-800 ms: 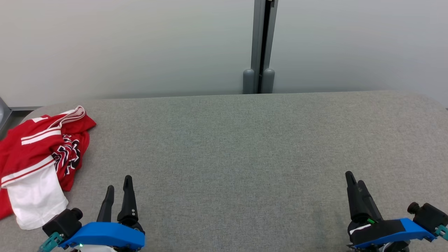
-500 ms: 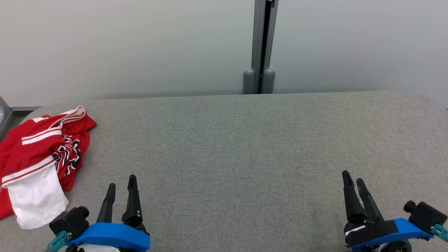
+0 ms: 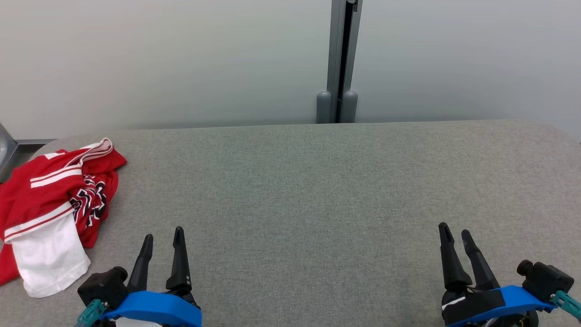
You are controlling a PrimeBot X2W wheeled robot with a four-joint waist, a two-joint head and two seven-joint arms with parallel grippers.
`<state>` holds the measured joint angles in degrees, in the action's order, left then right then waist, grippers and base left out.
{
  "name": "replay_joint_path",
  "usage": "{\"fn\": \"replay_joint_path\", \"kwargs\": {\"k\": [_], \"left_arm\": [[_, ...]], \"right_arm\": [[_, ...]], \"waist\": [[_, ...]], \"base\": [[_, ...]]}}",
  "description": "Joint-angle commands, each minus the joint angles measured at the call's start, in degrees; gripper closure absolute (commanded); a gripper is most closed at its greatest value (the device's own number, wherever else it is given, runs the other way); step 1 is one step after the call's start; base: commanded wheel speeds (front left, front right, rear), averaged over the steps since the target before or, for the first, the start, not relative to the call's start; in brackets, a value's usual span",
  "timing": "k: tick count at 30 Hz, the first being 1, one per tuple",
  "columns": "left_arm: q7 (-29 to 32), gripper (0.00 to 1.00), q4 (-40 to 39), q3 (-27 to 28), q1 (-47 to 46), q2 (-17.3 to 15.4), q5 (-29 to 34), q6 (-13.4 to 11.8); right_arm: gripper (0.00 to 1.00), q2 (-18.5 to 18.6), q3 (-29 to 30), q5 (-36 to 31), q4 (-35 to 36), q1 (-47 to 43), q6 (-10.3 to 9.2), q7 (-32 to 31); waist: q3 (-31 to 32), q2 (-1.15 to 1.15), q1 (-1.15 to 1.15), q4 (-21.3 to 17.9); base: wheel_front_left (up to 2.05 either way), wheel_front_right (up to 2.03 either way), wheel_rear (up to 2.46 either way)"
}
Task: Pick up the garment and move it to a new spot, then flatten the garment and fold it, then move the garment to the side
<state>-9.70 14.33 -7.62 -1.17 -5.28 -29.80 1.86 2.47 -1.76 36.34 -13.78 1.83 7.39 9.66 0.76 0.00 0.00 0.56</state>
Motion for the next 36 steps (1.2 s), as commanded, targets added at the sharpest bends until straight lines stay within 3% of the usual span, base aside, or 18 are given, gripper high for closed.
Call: {"fn": "replay_joint_path", "kwargs": {"k": [1, 36], "left_arm": [[-0.54, 0.0, -0.38, -0.06, 0.12, -0.51, 1.57, -0.35], [-3.7, 0.0, 2.09, -2.65, 0.73, -1.02, 14.58, -3.17]], "right_arm": [[0.0, 0.46, -0.23, -1.49, 0.33, 0.11, 0.11, 0.57], [0.0, 0.58, -1.49, -15.62, -1.24, -0.28, 0.15, 4.74]], "waist": [[0.04, 0.0, 0.0, 0.0], [0.53, 0.0, 0.0, 0.05]], "base": [[0.0, 0.0, 0.0], [0.0, 0.0, 0.0]]}}
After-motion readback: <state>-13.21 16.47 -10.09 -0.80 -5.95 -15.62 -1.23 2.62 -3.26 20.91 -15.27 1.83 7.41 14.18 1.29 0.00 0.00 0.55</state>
